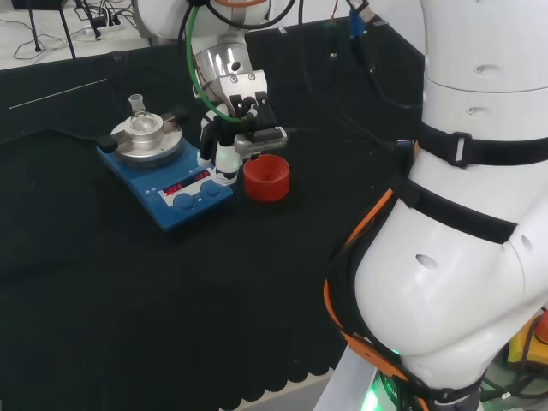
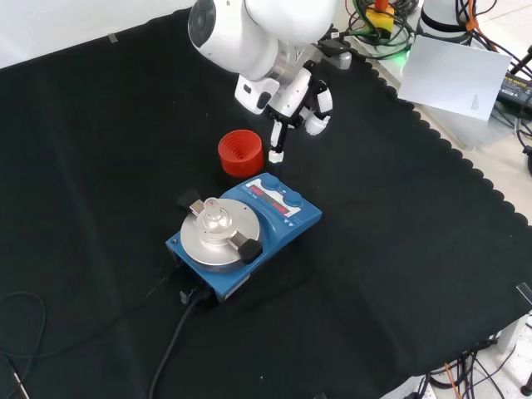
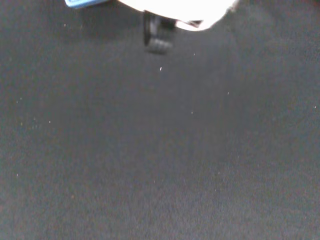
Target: Turn on the heater.
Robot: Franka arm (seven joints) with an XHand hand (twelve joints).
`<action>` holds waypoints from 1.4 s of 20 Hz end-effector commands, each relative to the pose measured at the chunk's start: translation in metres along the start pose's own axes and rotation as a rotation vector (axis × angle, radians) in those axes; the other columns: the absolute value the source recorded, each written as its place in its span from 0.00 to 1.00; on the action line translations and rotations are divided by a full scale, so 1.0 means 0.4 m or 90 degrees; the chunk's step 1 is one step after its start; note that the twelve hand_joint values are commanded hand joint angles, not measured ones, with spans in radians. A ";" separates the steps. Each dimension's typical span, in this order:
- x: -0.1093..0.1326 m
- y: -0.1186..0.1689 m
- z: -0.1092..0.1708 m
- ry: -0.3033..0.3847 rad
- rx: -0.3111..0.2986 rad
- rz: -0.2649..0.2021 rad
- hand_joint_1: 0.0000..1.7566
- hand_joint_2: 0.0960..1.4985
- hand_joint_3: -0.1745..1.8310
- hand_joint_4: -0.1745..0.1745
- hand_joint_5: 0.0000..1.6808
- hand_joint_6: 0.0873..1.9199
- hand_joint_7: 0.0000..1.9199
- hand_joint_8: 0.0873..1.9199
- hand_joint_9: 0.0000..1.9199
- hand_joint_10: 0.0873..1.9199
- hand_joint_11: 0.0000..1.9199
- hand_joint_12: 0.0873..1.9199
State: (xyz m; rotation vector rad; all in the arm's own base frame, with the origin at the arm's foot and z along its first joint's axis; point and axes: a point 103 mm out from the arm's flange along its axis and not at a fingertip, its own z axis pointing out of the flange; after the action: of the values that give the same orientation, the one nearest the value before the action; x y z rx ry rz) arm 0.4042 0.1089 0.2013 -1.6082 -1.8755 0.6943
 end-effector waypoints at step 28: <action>0.103 0.061 0.039 -0.067 0.097 -0.025 0.82 0.39 0.66 0.45 0.19 0.00 0.83 0.82 0.92 0.92 0.91 0.98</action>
State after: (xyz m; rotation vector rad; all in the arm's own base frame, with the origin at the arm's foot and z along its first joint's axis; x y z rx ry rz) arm 0.4033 0.1496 0.1791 -1.4651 -1.8678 0.8802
